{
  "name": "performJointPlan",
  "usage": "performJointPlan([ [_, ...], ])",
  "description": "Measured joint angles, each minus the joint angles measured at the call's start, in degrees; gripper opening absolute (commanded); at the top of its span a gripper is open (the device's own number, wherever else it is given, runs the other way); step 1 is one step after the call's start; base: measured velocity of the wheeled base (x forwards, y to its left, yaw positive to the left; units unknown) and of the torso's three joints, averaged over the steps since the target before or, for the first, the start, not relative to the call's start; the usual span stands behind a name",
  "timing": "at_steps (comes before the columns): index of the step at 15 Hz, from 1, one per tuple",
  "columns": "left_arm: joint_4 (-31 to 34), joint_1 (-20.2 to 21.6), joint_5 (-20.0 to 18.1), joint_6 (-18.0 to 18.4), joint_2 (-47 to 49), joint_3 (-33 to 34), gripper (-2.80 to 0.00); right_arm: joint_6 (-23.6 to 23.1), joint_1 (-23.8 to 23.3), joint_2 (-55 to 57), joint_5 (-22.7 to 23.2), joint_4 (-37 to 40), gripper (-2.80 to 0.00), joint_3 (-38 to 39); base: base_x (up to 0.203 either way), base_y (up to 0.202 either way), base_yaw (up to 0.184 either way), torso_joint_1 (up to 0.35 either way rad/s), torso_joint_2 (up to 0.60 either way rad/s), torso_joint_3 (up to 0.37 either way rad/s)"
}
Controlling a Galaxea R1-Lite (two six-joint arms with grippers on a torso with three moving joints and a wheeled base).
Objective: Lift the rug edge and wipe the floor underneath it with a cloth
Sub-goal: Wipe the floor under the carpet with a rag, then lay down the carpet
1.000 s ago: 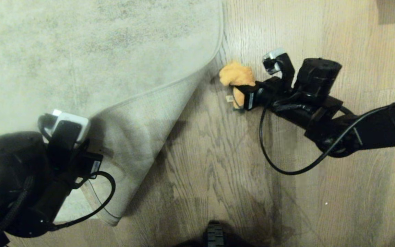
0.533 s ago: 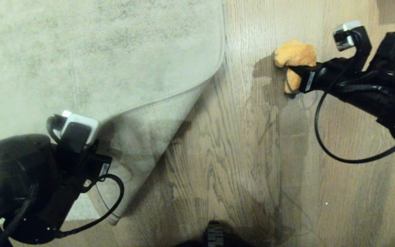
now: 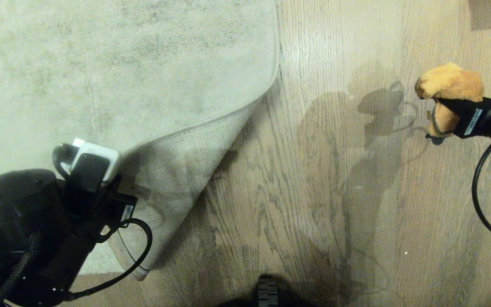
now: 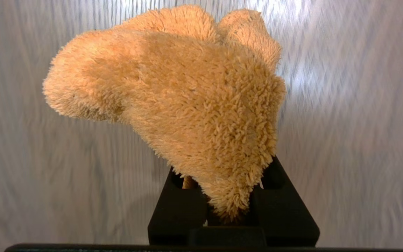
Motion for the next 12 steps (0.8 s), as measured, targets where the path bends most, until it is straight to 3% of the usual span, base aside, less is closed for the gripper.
performJointPlan([
  [4,0.0,-0.1,0.0,0.0,0.0,-0.2,-2.80,0.3,-0.1,-7.8,0.5,0.0,-2.80,9.5,0.000,0.000,0.000,0.000,0.00,0.000],
  [8,0.0,-0.2,0.0,0.0,0.1,-0.4,-2.80,0.1,0.1,-16.3,5.7,0.3,-2.80,20.9,0.000,0.000,0.000,0.000,0.00,0.000],
  [12,0.0,-0.2,0.0,0.0,0.4,-0.5,-2.80,0.2,-0.2,-25.5,6.1,0.9,-2.80,32.3,0.000,0.000,0.000,0.000,0.00,0.000],
])
